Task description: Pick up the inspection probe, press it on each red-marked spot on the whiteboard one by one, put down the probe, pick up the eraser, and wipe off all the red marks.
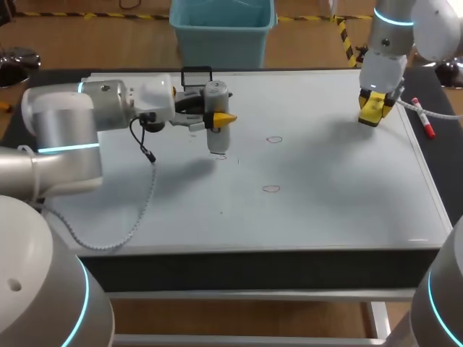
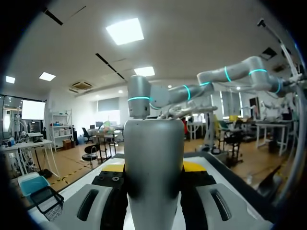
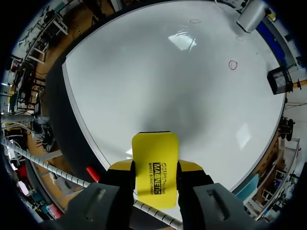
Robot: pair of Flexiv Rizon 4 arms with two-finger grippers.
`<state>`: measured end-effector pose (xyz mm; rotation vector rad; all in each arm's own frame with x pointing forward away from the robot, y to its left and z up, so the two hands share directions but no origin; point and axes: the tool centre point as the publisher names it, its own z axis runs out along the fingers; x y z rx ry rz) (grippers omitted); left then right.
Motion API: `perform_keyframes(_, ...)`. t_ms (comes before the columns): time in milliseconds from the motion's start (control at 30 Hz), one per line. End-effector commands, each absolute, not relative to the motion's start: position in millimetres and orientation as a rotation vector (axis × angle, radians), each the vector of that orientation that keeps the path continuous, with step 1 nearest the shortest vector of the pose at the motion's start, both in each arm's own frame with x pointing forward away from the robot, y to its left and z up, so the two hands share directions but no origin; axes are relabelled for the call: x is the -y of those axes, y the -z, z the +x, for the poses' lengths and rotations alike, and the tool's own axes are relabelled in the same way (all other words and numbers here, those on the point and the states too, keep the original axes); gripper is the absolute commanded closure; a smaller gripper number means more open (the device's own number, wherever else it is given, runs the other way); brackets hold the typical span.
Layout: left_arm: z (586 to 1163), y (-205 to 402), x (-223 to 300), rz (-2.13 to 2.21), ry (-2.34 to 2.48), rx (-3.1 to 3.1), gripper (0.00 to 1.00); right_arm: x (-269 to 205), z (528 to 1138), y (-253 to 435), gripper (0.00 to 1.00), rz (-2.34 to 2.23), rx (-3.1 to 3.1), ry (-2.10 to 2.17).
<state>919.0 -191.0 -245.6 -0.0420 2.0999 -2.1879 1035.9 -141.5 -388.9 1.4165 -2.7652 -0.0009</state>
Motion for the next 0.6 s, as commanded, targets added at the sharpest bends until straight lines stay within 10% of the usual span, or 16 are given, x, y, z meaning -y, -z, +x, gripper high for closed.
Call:
perform_keyframes(33, 924.7, 251.3, 198.3, -0.028, 2.199, -2.112, 1.00, 142.2, 1036.7, 387.7, 1.00, 1.418, 2.761, -0.002)
perform_keyframes(600, 931.8, 277.4, 196.1, -0.106, 2.191, -2.137, 1.00, 142.2, 1036.7, 387.7, 1.00, 1.418, 2.761, -0.002)
